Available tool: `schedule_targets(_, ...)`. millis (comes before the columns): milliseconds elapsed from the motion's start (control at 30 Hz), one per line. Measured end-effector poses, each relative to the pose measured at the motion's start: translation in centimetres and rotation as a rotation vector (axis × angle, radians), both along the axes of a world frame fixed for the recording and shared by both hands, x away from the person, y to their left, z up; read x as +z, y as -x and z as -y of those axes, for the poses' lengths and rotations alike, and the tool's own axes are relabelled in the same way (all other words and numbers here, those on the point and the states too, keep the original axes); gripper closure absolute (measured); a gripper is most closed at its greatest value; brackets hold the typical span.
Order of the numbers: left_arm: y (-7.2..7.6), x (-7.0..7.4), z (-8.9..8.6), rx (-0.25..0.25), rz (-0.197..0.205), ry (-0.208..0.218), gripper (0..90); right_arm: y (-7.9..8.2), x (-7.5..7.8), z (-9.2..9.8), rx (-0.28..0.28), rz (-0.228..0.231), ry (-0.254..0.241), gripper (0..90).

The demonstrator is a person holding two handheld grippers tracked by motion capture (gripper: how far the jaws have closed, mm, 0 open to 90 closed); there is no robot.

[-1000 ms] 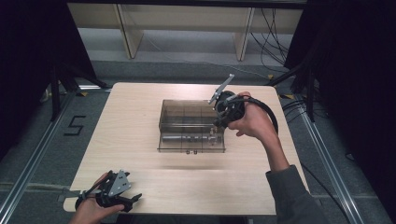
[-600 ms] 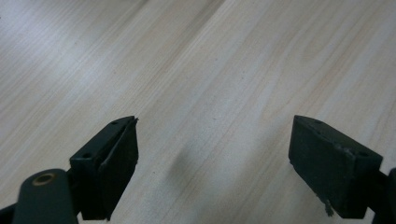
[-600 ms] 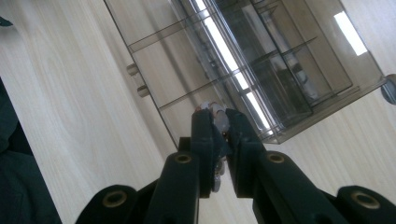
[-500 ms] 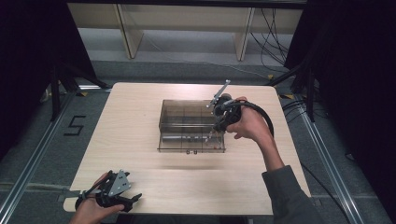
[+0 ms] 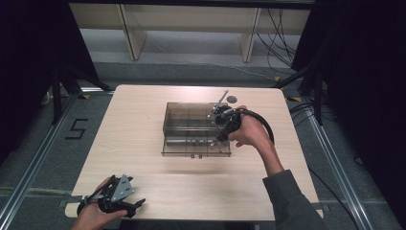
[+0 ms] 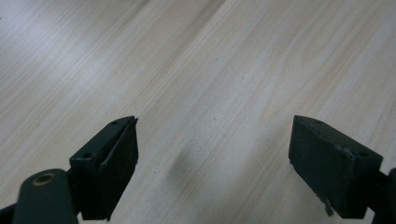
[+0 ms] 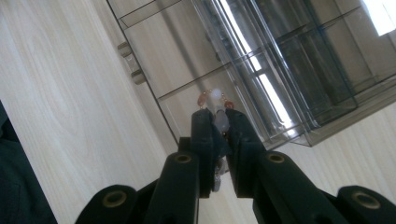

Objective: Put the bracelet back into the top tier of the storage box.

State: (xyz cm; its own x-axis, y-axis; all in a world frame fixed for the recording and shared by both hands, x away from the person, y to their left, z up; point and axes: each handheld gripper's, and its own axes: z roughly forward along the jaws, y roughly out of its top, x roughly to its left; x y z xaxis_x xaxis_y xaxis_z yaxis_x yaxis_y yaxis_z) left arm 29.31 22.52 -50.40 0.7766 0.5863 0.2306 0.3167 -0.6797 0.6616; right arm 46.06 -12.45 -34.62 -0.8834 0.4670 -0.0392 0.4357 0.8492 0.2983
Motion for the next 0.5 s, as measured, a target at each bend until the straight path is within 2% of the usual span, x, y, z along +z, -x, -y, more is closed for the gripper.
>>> schedule_targets(333, 0.0, 0.0, 0.0, 0.001, 0.001, -0.003, 15.8, -0.6, -1.7, -0.8, 0.015, -0.047, 0.026, 82.7)
schedule_targets(500, 0.0, 0.0, 0.0, 0.001, 0.002, -0.003, 15.8, -0.8, -2.2, -1.1, 0.014, -0.051, 0.039, 82.7)
